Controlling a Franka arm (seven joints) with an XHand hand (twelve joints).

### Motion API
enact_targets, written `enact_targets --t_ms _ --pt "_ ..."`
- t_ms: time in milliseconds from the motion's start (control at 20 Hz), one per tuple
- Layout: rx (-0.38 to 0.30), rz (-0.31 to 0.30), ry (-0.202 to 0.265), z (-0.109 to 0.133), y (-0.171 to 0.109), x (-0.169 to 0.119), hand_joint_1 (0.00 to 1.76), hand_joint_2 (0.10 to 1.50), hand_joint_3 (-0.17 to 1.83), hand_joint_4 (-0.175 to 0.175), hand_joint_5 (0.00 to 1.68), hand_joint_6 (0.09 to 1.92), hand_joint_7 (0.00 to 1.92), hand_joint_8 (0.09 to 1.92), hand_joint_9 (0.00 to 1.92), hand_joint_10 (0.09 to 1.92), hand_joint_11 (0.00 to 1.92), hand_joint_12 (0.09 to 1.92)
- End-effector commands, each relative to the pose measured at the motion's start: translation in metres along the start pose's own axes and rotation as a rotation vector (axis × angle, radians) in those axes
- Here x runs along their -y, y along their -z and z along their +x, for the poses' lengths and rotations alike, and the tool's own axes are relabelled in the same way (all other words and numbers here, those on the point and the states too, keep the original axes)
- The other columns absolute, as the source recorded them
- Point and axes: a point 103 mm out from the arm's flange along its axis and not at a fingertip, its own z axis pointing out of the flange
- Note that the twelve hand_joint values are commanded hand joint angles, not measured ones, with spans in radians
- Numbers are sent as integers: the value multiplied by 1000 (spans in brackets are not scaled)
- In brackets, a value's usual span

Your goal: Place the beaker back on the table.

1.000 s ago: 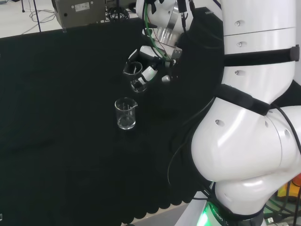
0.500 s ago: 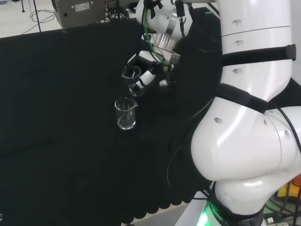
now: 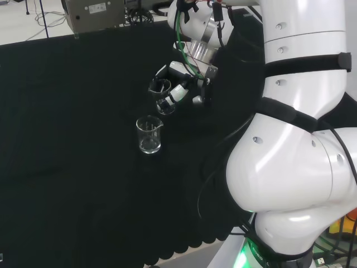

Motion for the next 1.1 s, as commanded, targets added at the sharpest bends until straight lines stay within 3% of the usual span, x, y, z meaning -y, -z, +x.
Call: enact_targets --t_ms 50,150,200,300,400,600,850,1100 --pt "-20 7 2 1 -4 -1 1318 853 306 -160 1194 681 1220 696 1571 87 1274 701" --pt "-22 9 6 1 -3 0 1278 900 243 -24 1167 735 1204 687 1497 87 1250 748" --pt "-24 12 6 1 -3 0 1265 927 209 12 1147 768 1181 714 1463 87 1240 774" --pt "-17 25 7 2 -3 0 1198 976 149 -71 1106 816 1058 742 1384 87 1133 869" --pt "-15 38 3 3 -3 2 1185 905 152 -60 935 833 939 760 1277 87 958 994" --pt "4 93 -13 8 0 4 1129 606 615 -37 701 874 713 782 1059 87 573 1261" --pt "60 216 -43 18 3 1 1067 519 714 -66 502 809 543 775 943 87 434 1328" --pt "111 246 -41 32 11 1 1043 506 699 -75 432 744 473 776 887 87 388 1344"
